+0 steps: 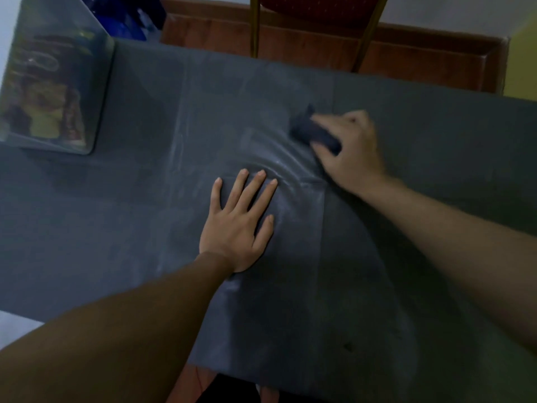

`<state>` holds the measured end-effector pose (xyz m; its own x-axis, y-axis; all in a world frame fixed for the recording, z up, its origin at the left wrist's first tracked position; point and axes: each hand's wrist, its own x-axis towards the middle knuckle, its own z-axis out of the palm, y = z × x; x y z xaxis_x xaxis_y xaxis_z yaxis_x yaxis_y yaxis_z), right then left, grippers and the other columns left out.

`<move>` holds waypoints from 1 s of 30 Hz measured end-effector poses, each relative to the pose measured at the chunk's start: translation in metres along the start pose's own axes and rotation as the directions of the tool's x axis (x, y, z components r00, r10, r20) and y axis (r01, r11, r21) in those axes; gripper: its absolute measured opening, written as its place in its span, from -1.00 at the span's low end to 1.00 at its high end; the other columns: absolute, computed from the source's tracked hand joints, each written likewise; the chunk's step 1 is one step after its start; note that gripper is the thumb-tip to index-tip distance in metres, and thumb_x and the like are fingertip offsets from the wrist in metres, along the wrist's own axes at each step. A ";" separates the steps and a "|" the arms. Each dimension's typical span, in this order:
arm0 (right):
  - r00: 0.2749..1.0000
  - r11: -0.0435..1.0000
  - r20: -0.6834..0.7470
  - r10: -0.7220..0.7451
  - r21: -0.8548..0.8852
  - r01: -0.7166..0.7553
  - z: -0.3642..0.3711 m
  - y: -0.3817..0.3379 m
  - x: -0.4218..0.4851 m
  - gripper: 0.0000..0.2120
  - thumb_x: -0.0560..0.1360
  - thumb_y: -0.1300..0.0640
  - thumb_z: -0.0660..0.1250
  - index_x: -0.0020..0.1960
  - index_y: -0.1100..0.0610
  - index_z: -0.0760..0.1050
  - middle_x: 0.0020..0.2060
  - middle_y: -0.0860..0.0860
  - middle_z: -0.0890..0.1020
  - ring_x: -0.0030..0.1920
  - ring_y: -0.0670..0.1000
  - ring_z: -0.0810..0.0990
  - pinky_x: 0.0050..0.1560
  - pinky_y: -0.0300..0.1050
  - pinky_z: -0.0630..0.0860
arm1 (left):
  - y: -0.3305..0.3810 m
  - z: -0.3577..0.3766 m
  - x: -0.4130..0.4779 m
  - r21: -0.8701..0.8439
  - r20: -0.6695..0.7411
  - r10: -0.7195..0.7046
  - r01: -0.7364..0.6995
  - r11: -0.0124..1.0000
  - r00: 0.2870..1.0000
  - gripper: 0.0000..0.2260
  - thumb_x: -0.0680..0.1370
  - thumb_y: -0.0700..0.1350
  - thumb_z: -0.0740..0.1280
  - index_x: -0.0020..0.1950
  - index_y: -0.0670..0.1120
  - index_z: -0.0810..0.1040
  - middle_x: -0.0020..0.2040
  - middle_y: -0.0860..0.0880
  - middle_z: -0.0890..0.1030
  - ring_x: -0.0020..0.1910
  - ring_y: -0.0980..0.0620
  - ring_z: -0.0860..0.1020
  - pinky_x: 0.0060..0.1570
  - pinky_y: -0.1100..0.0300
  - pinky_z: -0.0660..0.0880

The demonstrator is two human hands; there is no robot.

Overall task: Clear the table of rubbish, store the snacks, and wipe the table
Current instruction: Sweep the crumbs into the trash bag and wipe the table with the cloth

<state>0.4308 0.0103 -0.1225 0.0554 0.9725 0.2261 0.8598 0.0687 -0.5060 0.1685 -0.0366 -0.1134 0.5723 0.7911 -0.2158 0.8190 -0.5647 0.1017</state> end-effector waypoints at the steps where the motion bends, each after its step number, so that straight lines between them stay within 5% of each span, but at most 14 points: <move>1: 0.994 0.993 0.008 -0.111 0.034 0.111 0.003 -0.004 -0.011 -0.63 0.48 0.10 0.40 0.28 0.04 0.60 0.17 -0.04 0.65 0.04 0.12 0.48 0.05 0.09 0.43 | 0.000 0.000 0.000 0.001 0.000 0.000 0.000 1.000 1.000 -0.45 0.66 0.15 -0.01 0.63 0.06 -0.03 0.63 0.02 0.00 0.61 -0.04 -0.12 0.51 -0.25 -0.10; 4: 0.968 0.968 -0.036 -0.250 0.001 0.250 0.001 0.002 -0.020 -0.69 0.45 0.26 0.35 0.14 0.06 0.68 0.12 0.04 0.64 0.02 0.16 0.49 0.01 0.07 0.41 | 0.001 0.000 0.001 0.004 0.002 -0.005 0.005 1.000 1.000 -0.45 0.66 0.15 -0.02 0.63 0.06 -0.02 0.63 0.02 0.00 0.61 -0.03 -0.13 0.51 -0.25 -0.09; 8: 0.954 0.934 -0.220 0.203 -0.249 -0.257 -0.027 0.030 0.018 -0.74 0.50 0.09 0.26 0.15 0.02 0.59 0.14 0.15 0.51 0.12 0.25 0.46 0.09 0.11 0.39 | 0.000 0.001 0.000 0.008 -0.007 -0.004 0.004 1.000 1.000 -0.46 0.66 0.15 -0.03 0.63 0.05 0.00 0.63 0.01 0.03 0.61 -0.04 -0.11 0.51 -0.25 -0.08; 13: 0.998 0.982 0.070 -0.001 -0.187 0.014 -0.036 0.032 0.013 -0.49 0.51 -0.29 0.31 0.25 0.06 0.60 0.07 0.13 0.50 0.05 0.17 0.45 0.02 -0.03 0.39 | 0.001 0.002 -0.001 -0.002 -0.018 -0.006 0.006 1.000 1.000 -0.46 0.66 0.14 -0.02 0.63 0.05 0.00 0.63 0.01 0.03 0.61 -0.03 -0.11 0.52 -0.24 -0.10; 18: 0.965 0.954 -0.091 0.244 -0.154 -0.256 -0.030 0.036 0.015 -0.55 0.54 -0.15 0.25 0.36 0.01 0.52 0.19 0.14 0.47 0.18 0.19 0.42 0.16 -0.01 0.40 | 0.001 0.002 0.000 -0.004 -0.023 -0.006 0.006 1.000 1.000 -0.46 0.66 0.14 -0.02 0.63 0.06 -0.01 0.63 0.02 0.01 0.61 -0.03 -0.11 0.52 -0.23 -0.11; 25: 0.975 0.976 0.089 -0.203 -0.056 0.209 -0.017 0.002 -0.047 -0.70 0.57 0.12 0.31 0.27 0.11 0.62 0.07 0.18 0.55 0.00 0.18 0.47 -0.02 -0.01 0.45 | 0.002 0.003 -0.002 -0.017 -0.045 -0.011 0.010 1.000 0.999 -0.46 0.66 0.14 -0.03 0.63 0.06 -0.02 0.63 0.02 0.03 0.61 -0.02 -0.11 0.52 -0.23 -0.12; 28: 0.992 0.980 -0.108 0.067 -0.179 -0.086 -0.025 0.028 -0.026 -0.68 0.57 0.10 0.27 0.29 0.05 0.59 0.10 0.20 0.52 0.05 0.24 0.48 0.03 0.08 0.47 | 0.001 0.003 -0.001 -0.019 -0.052 -0.006 0.005 1.000 0.999 -0.46 0.66 0.14 -0.03 0.63 0.06 -0.01 0.63 0.02 0.04 0.61 -0.03 -0.10 0.52 -0.24 -0.11; 30: 0.933 0.935 -0.207 0.293 -0.140 -0.325 -0.026 0.031 -0.020 -0.67 0.57 0.10 0.26 0.31 0.04 0.57 0.13 0.17 0.50 0.12 0.21 0.47 0.11 0.03 0.44 | 0.001 0.004 -0.002 -0.027 -0.057 -0.005 0.004 1.000 0.998 -0.47 0.66 0.13 -0.02 0.63 0.06 -0.02 0.63 0.02 0.03 0.61 -0.02 -0.11 0.52 -0.24 -0.12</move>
<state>0.4691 -0.0128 -0.1210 0.4089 0.8817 0.2354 0.8574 -0.2828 -0.4300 0.1680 -0.0390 -0.1166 0.5695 0.8061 -0.1609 0.8219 -0.5553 0.1268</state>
